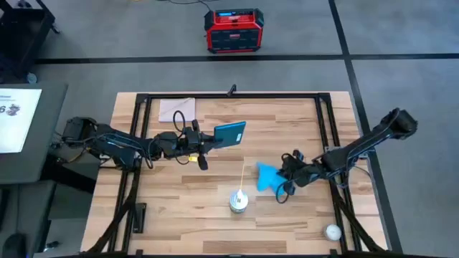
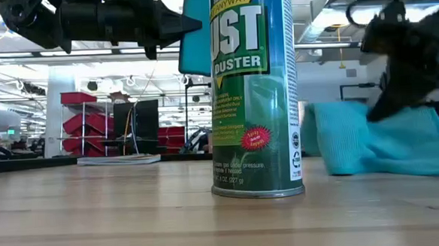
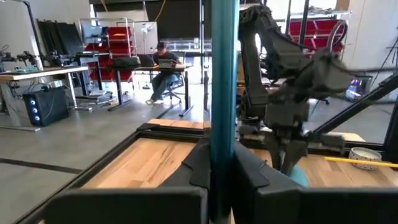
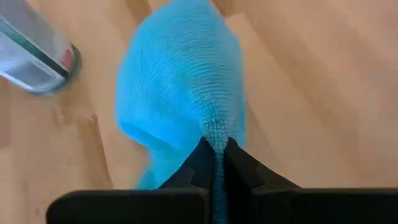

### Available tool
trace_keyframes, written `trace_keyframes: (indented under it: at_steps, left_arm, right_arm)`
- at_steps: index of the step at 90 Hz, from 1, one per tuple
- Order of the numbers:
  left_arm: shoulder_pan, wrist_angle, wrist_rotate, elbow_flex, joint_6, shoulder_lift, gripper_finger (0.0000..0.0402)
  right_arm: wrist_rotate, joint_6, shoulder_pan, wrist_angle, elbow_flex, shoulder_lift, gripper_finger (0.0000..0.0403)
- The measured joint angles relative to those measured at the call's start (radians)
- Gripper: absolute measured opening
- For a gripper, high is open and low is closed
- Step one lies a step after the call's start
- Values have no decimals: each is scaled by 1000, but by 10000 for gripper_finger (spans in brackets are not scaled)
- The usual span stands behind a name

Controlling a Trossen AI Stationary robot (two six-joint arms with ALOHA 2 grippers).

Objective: Apply microfiber cloth
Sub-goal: Wipe the back of the green tablet using the blue microfiber cloth

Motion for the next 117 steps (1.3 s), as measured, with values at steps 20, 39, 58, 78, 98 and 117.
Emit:
trace_keyframes:
  at_steps: [20,39,58,78,98,117]
  left_arm:
    - [1,-6,-5,0,0,0,2]
    - [1,-10,-7,1,0,0,2]
    - [1,-29,-8,1,0,0,2]
    - [1,-28,-8,1,3,0,2]
    - [1,-28,-8,1,3,0,2]
    - [1,-26,-8,1,3,0,2]
  right_arm:
    - [-66,-46,-68,149,-27,139,0]
    - [-133,-115,-119,349,-23,278,0]
    - [-146,-164,-126,452,-25,314,0]
    - [-159,-158,-151,484,-27,316,19]
    - [-152,-170,-153,494,-13,316,95]
    - [-149,-169,-142,496,-6,316,175]
